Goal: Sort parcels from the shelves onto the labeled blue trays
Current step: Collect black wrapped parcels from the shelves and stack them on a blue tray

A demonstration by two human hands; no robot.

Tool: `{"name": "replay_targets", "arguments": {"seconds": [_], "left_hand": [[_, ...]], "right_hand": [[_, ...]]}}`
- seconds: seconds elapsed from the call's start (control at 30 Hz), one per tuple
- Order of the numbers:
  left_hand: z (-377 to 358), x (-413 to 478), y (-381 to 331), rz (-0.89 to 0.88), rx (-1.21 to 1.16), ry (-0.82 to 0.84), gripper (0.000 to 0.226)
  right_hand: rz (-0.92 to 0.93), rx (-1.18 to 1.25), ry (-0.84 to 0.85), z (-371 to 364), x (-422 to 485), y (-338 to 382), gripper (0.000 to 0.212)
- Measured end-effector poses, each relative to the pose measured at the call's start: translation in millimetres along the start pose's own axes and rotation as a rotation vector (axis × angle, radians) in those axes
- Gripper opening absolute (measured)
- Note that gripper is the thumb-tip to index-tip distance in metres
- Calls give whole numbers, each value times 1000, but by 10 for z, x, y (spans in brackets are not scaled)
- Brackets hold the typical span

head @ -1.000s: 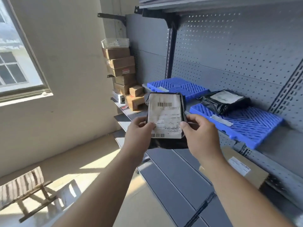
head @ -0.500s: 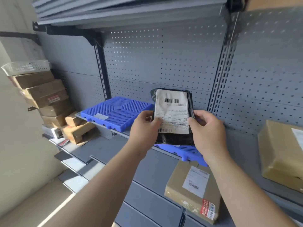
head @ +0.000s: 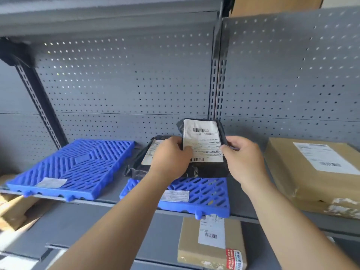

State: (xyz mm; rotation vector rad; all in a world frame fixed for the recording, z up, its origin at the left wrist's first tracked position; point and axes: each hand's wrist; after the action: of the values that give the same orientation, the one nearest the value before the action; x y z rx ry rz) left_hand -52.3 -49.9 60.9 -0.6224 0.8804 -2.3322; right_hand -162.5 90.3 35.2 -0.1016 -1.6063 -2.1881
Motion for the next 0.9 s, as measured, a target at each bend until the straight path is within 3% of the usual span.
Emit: {"name": "replay_targets", "arguments": {"seconds": [0.17,0.33,0.5,0.9], "left_hand": [[-10,201,64,-29,125,101,37],[-90,313,163,-127,399,160,51],[-132,371,188,-177,584,229,38],[-160,489,225,-210,764,413,45]], "right_hand": [[-58,-93,-51,-85,9,-70,32],[-106,-193,-19,-175,12,-164,35],[-145,-224,-1,-208,4,-233,36],[-52,-343,15,-282,-87,-45,40]]}}
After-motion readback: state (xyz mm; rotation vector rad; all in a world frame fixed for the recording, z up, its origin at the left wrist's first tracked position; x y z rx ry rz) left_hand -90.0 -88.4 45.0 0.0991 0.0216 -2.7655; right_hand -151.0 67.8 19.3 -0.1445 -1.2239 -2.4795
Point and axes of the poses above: each hand's wrist, its own x-axis towards the middle knuckle, its own z-axis out of the back of the hand, y = z × x
